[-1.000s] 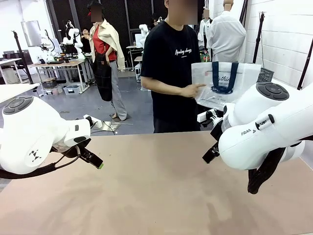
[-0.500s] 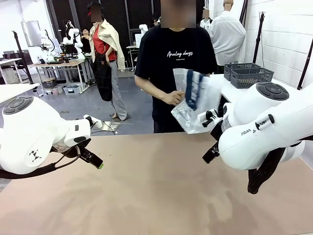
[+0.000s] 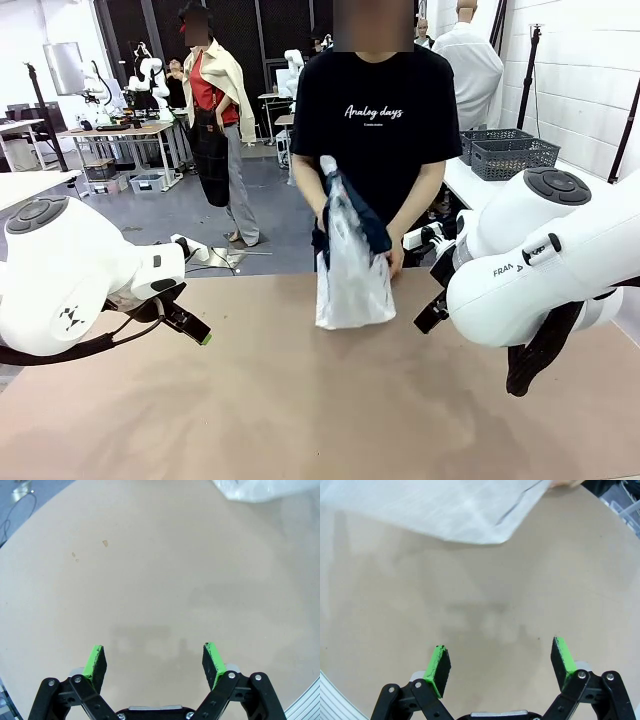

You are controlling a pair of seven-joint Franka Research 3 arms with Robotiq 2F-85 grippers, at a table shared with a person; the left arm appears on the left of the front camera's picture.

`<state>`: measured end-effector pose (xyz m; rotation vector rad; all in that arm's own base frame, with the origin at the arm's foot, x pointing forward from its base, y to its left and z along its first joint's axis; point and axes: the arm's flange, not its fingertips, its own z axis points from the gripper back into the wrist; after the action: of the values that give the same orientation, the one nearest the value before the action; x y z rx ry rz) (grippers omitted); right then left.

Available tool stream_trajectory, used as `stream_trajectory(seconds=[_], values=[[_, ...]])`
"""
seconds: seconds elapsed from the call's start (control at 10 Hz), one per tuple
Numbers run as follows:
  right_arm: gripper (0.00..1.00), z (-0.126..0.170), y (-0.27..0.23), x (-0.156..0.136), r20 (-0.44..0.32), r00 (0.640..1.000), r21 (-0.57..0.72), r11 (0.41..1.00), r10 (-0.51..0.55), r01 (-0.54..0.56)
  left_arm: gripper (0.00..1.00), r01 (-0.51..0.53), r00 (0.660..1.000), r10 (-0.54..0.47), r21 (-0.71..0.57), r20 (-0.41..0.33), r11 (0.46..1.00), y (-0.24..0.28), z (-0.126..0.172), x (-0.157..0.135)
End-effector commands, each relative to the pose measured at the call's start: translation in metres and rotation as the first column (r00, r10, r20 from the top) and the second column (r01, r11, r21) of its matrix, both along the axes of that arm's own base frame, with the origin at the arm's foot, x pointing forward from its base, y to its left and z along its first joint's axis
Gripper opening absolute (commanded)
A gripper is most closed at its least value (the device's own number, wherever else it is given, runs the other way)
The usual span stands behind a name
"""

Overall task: Transfer purchased items from the store into the shopping bag.
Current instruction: Open the Reusable shopping bag in the center of the table.

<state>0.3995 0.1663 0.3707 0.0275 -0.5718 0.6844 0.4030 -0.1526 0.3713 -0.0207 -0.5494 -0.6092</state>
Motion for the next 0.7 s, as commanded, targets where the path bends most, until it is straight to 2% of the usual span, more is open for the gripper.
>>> stream_trajectory(seconds=[0.0, 0.6], values=[[1.0, 0.0, 0.0, 0.0, 0.0, 1.0, 0.0, 1.0, 0.0, 0.0, 1.0, -0.003, 1.0, 0.003, -0.002, 0.0, 1.0, 0.0014, 0.0001, 0.0005], [1.0, 0.0, 0.0, 0.0, 0.0, 1.0, 0.0, 1.0, 0.0, 0.0, 1.0, -0.003, 1.0, 0.003, -0.002, 0.0, 1.0, 0.0014, 0.0001, 0.0005]])
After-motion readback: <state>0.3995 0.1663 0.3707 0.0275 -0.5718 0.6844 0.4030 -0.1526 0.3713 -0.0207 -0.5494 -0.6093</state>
